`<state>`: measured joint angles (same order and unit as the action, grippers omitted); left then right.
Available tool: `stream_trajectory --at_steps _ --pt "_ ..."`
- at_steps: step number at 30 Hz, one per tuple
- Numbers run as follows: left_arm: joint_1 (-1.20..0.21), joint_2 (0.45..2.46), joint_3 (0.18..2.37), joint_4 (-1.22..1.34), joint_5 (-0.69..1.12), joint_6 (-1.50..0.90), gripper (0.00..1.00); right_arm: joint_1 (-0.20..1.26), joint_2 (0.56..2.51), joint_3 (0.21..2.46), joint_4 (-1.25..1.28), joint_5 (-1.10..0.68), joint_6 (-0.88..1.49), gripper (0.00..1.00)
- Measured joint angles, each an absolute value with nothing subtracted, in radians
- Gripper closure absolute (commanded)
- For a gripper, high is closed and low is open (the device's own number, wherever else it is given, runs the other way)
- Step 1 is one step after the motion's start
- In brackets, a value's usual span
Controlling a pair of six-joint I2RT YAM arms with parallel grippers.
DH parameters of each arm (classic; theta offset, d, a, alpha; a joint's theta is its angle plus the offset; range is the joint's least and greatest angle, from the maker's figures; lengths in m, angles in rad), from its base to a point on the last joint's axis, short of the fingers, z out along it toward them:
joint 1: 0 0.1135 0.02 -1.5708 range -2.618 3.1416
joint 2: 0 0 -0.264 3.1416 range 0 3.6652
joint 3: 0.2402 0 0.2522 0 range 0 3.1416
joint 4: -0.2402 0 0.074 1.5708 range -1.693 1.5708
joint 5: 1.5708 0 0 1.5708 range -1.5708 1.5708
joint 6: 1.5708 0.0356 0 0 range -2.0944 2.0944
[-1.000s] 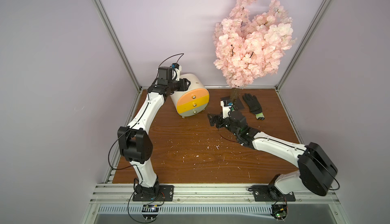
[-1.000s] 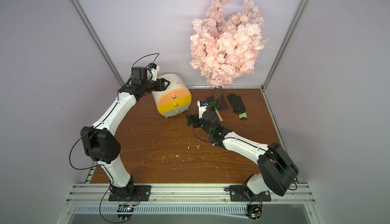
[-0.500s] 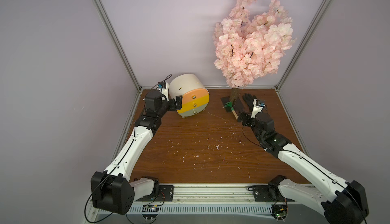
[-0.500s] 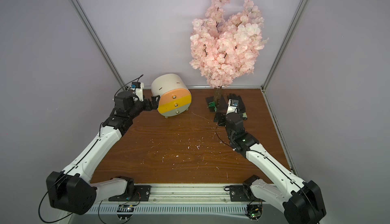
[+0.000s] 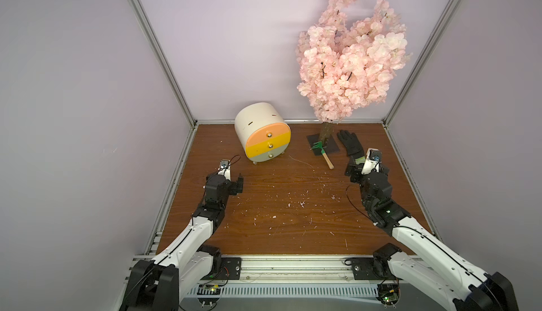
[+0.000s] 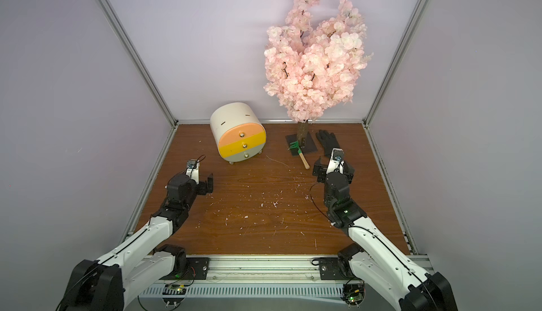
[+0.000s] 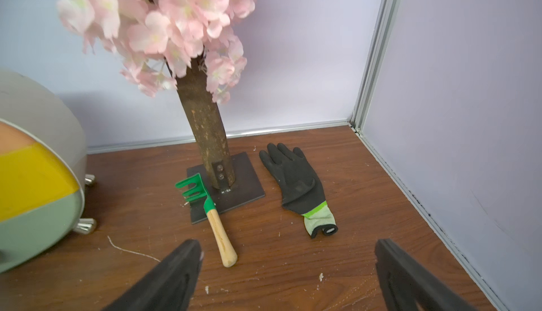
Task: Put the paint cans in the drawer according to color
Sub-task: Reset both arms
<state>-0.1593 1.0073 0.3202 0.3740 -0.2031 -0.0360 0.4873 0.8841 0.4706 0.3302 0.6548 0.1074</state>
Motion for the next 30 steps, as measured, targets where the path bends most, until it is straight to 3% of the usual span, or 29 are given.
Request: stream_trajectory --at_steps 7,30 --pt "-0.007 1.252 0.315 0.590 -0.163 -0.045 0.00 0.413 1.023 0.332 0.542 0.646 0.027 0.01" --pt "-0.001 1.526 0.239 1.158 -0.053 -0.035 0.00 0.128 1.505 0.262 1.089 0.294 -0.052 0.01"
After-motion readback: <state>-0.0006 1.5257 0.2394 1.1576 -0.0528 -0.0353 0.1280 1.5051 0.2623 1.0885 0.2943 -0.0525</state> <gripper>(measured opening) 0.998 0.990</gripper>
